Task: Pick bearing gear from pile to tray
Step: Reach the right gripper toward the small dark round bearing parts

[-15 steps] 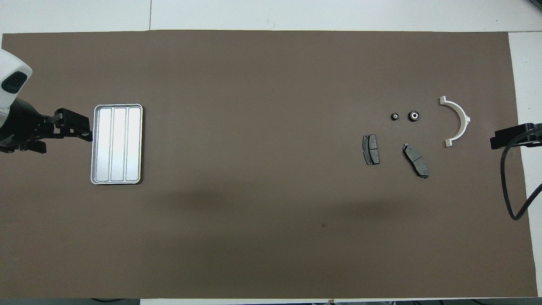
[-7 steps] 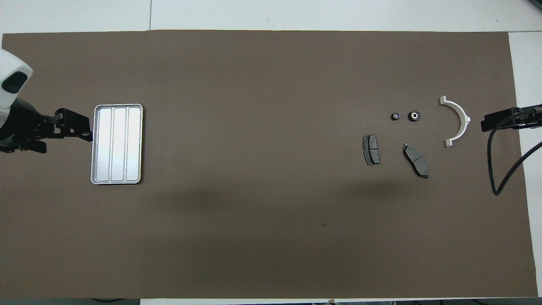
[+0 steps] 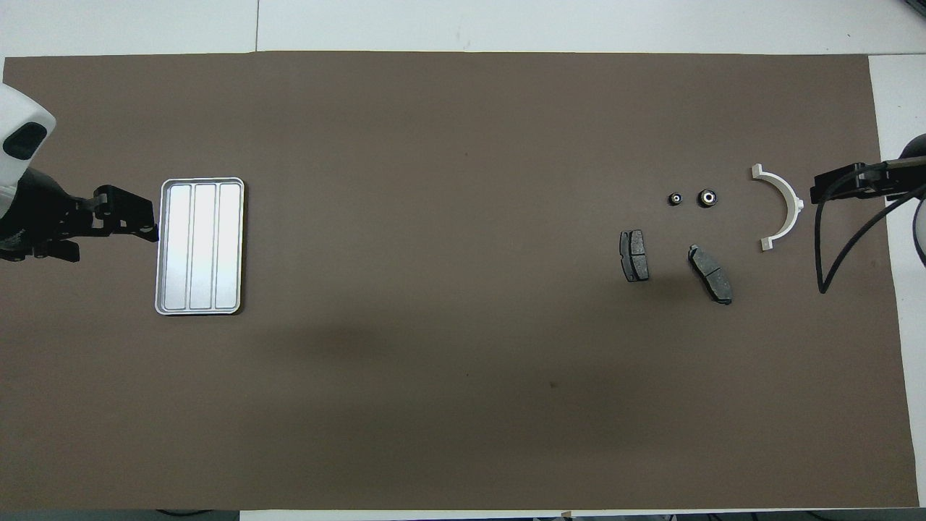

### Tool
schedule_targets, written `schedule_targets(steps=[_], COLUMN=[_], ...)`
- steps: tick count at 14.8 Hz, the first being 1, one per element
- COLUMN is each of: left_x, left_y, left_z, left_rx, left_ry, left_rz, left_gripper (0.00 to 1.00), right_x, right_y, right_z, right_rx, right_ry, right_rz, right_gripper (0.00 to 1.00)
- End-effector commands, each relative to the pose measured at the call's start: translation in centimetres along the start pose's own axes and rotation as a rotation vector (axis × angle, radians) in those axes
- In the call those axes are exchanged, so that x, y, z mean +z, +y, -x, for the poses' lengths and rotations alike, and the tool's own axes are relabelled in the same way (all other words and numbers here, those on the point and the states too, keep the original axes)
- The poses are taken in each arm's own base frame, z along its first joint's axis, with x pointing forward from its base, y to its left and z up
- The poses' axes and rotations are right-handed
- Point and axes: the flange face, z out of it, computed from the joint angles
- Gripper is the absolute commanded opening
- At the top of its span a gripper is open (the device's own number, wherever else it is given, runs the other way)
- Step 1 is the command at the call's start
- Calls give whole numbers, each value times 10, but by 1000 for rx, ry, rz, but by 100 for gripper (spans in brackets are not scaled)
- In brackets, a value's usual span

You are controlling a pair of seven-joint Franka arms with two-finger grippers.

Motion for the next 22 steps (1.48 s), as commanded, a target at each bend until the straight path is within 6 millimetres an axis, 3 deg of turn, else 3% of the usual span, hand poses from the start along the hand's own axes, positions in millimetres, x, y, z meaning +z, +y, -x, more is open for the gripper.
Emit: schedule_targets(steps=[1,6,13,22], left_x=[-2,-2,-2,-2], left_y=[-1,-1,-2,-2], left_z=[9,9,8,8], left_rx=[5,6,2,4], left_ry=[-4,-4,-4,-4], left_rz=[7,7,7,7], left_gripper=[100,100,100,100], right_x=[22,61,120,149], right_y=[-13,-27,-30,-43], right_z=[-13,-29,-39,-45], right_rx=[-31,-52,-55,-62], right_ry=[2,18,2,12], right_rz=[-10,-9,-10,-10], right_gripper=[100,100,99,99])
